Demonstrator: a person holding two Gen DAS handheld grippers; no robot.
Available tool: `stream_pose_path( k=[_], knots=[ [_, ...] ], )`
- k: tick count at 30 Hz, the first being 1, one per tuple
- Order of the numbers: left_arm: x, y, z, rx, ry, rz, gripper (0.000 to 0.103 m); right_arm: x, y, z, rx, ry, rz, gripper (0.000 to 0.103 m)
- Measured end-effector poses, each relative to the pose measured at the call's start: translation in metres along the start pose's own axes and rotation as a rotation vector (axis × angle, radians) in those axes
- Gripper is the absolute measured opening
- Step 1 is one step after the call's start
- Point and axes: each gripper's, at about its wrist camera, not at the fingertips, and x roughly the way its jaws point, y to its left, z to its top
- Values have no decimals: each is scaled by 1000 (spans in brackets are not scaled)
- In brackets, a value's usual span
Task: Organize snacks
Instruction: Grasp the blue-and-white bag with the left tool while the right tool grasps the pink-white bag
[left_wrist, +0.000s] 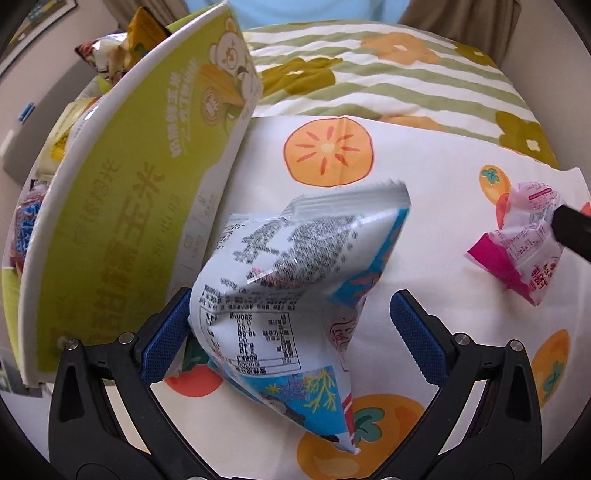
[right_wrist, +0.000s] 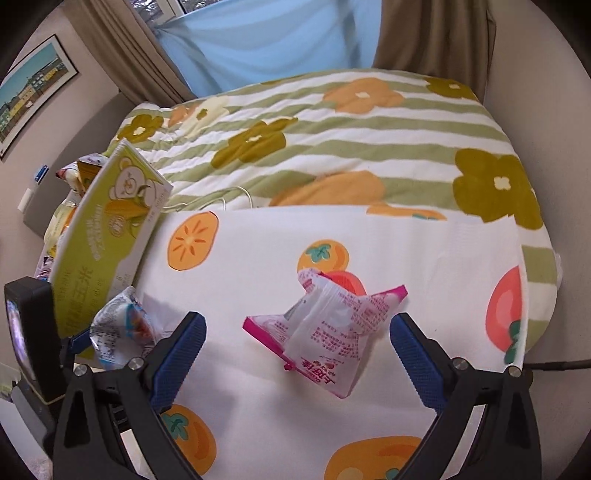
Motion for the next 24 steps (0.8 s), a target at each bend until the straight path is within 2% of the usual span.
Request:
stream_pose_path(
  k=[4,8,17,21,23,24],
  knots=[
    [11,-1,0,26,33,-18,102,11,-5,-2,20,25,-13,99],
    [28,9,-4,-10,102,-64,83,19,-9,-4,30,35,-26,99],
    [21,17,-5,-12,72,-126,69,31,-15,-7,44,37,-34,99],
    [12,18,-5,-6,49,-138,68,38,-16,-6,61,35,-29,99],
    [6,16,-4,1,36,-131,68,42,-17,-5,71,37,-18,90],
    [3,15,-3,7,31,-128,68,43,-17,-4,75,39,-14,90]
  ],
)
